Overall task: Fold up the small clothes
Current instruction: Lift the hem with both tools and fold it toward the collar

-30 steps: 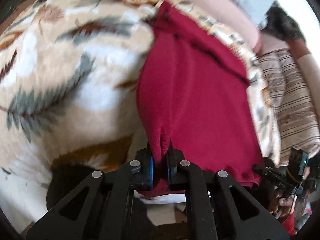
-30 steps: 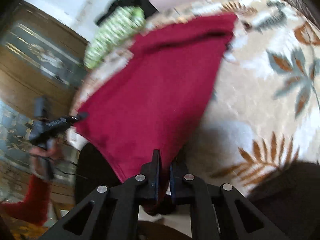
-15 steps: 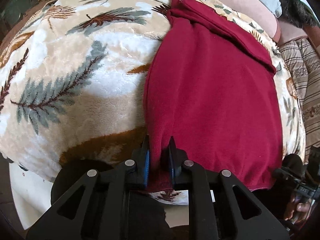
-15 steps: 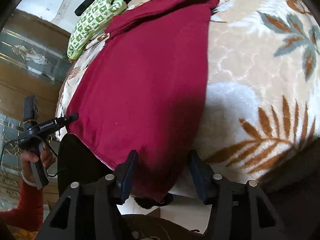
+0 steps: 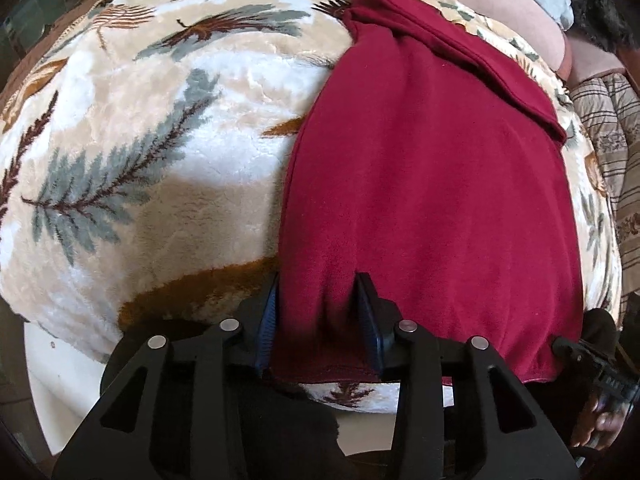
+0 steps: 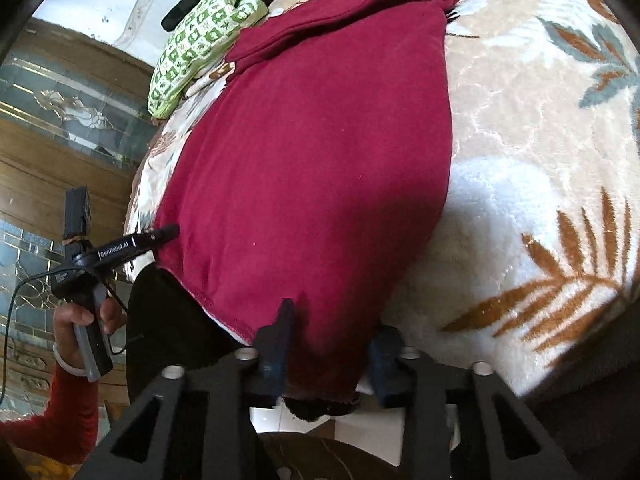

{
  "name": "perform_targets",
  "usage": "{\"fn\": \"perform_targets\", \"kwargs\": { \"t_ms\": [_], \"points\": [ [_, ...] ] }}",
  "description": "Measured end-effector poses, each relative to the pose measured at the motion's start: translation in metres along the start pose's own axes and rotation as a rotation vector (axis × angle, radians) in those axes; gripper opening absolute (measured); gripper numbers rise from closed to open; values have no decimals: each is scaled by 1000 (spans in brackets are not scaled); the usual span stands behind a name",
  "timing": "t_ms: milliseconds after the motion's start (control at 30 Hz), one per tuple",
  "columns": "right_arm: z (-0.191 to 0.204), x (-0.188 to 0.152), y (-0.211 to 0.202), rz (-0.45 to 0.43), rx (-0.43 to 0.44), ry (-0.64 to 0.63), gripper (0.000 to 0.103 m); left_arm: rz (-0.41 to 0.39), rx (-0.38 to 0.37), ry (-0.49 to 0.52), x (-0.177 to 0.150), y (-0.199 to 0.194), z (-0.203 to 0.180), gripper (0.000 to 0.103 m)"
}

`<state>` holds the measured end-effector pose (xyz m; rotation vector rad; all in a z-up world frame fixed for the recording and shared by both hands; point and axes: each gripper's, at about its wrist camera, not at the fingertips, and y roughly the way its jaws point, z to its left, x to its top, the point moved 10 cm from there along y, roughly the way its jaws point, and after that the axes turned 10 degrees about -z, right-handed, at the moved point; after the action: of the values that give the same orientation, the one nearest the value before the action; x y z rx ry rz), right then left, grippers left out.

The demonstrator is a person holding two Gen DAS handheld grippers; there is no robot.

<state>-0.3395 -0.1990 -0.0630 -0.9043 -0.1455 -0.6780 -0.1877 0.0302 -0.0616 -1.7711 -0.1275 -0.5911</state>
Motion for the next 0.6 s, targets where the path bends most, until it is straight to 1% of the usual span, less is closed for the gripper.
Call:
{"fn": "perform_targets", "kwargs": {
  "t_ms": [33,67,100,133,167,233,367,600],
  "points": [
    [2,1,0,2,22,10,17,1,-19,12,0,-1,-3,37],
    [6,5,-1,-1,59,21,15,3,-49,32,2,-3,-7,33],
    [10,9,-4,-8,84,24,14,2,-68,39,3,-6,-8,27],
    [14,13,-6,-17,111,26,14,-3,-90,40,6,-9,-10,24],
    [20,20,-9,-29,141,29,14,-14,-117,31,13,-13,-10,21],
    [29,34,-15,-61,192,29,14,-27,-144,8,24,-18,-10,16],
    [38,65,-21,-122,241,37,13,-43,-205,-58,46,-24,-12,14],
    [40,105,-35,-215,282,66,13,-52,-223,-55,64,-26,-26,13]
  ]
}}
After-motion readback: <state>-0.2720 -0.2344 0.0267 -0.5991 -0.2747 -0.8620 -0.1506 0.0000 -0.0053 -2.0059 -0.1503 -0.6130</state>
